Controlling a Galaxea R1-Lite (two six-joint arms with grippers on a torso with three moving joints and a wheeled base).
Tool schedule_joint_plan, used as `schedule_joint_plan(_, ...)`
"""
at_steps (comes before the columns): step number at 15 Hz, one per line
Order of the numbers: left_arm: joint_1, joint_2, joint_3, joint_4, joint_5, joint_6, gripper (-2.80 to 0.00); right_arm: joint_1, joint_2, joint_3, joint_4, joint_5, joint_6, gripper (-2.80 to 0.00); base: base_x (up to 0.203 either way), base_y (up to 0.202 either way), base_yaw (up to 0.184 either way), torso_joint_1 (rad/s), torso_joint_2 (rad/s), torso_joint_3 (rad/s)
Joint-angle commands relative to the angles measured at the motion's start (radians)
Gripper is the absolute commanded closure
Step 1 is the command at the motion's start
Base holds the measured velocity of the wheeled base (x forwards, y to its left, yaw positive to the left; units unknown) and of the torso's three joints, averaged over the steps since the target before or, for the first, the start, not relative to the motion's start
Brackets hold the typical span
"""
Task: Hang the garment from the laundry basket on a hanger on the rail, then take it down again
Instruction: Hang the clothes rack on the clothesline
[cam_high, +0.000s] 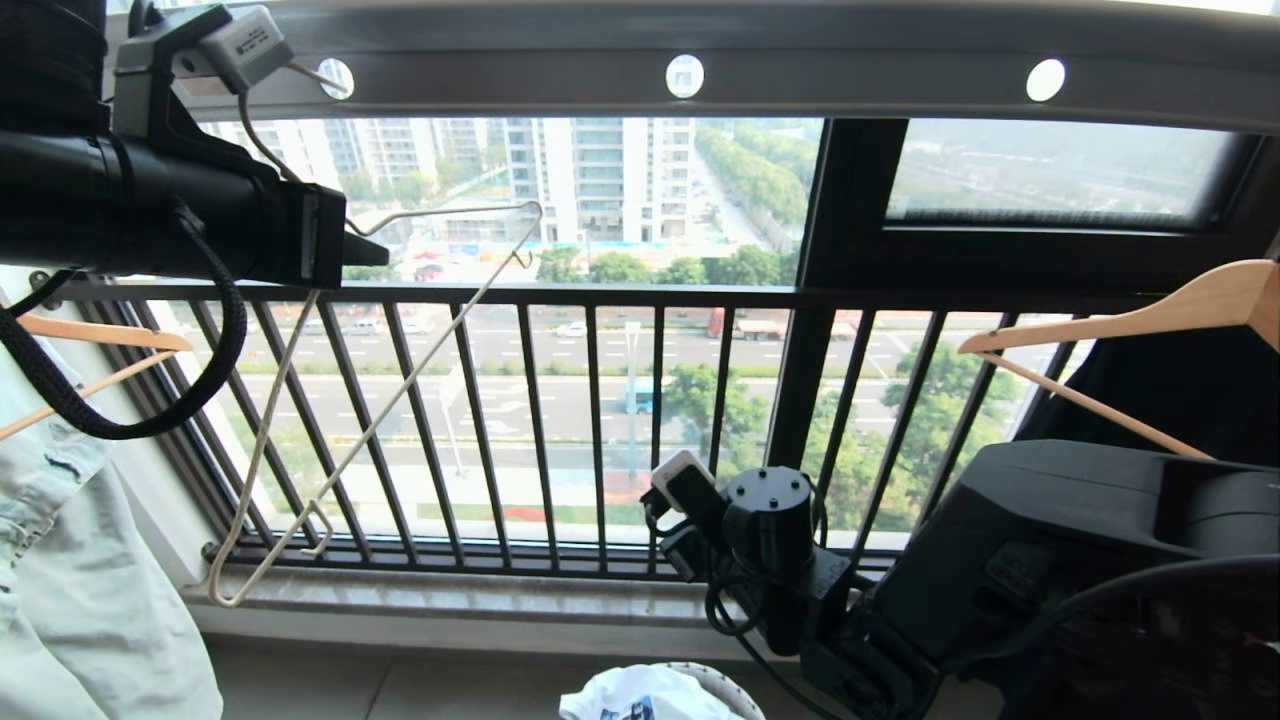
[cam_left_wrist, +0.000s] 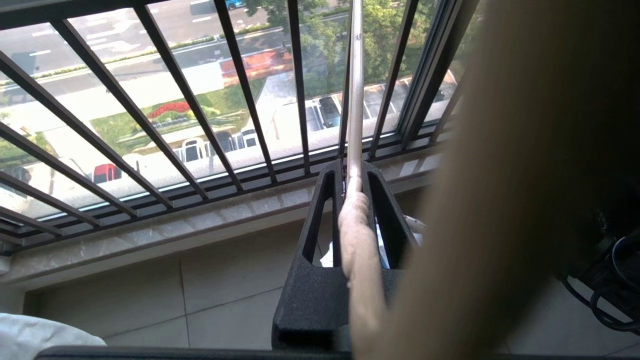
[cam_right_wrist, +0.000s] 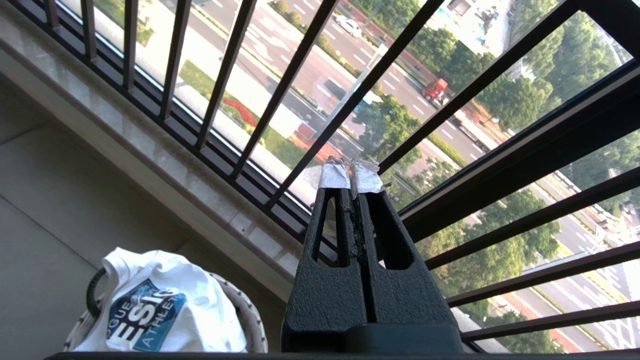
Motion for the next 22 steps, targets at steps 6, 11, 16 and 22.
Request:
schedule_joint_plan(6, -0.005, 0.079, -0.009, -0.085, 0.001, 0.023, 0.0, -0.007, 0.017, -0.008, -0.006, -0.002, -0.003, 0.0, 0.0, 0.0, 0.0, 0.0, 0.0, 0.0)
schedule_joint_plan(11, -0.01, 0.088, 0.023, -0.098, 0.002, 0.033, 0.0, -0.009, 0.028, -0.011, -0.006, -0.002, -0.003, 0.0, 0.0, 0.0, 0.0, 0.0, 0.0, 0.0)
schedule_joint_plan(16, -0.01, 0.084, 0.046, -0.1, 0.001, 0.033, 0.0, -0.009, 0.032, -0.011, -0.006, -0.002, -0.003, 0.0, 0.0, 0.0, 0.0, 0.0, 0.0, 0.0)
schedule_joint_plan(22, -0.01, 0.077, 0.051, -0.1, 0.001, 0.035, 0.0, -0.009, 0.032, -0.011, -0.006, -0.002, -0.003, 0.0, 0.0, 0.0, 0.0, 0.0, 0.0, 0.0)
